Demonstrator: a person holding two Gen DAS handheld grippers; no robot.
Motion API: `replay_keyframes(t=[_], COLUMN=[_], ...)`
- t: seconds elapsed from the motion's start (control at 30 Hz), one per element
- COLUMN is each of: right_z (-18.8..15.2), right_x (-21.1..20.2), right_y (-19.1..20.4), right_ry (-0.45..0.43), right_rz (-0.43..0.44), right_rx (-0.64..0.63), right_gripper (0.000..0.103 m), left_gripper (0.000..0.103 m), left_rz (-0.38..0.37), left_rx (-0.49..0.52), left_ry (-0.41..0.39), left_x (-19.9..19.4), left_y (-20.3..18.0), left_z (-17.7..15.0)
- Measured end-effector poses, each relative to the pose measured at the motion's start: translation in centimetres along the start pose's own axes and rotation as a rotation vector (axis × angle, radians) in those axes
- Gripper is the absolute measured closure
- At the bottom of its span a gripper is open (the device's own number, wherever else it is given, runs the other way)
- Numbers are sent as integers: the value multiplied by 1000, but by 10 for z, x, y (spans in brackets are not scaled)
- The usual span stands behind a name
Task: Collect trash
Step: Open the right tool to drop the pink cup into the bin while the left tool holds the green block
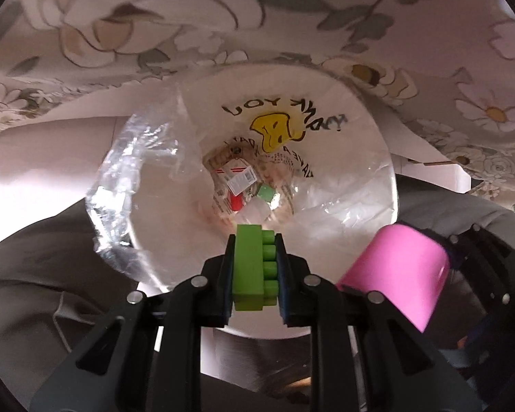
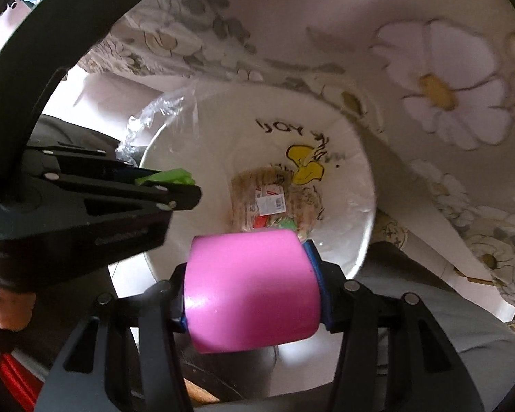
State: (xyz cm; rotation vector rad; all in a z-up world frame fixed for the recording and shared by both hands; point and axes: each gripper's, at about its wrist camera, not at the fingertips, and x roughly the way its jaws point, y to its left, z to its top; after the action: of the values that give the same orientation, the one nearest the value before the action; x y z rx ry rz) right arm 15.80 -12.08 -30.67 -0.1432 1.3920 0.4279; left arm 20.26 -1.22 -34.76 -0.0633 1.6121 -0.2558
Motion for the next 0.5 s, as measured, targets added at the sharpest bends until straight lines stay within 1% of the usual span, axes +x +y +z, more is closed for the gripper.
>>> replay_keyframes(t=[0.1,0.2,0.33,0.5], right_z=[1,3,8,15], right_x=[12,21,34,52], right_y=[-1,-4,-12,-16], right_ry=[29,49,76,89], right_rz=[20,35,49,72], right_rx=[18,47,96,138], right_gripper=[49,49,49,49], left_gripper=[82,82,82,82], left_rz=[-8,14,-15,-20], left_rx=[-7,-3,-30,-12], left_ry=[12,17,59,66], left_x=[8,17,31,40], left_y=[0,0,4,-1], left_z=[5,10,18,24])
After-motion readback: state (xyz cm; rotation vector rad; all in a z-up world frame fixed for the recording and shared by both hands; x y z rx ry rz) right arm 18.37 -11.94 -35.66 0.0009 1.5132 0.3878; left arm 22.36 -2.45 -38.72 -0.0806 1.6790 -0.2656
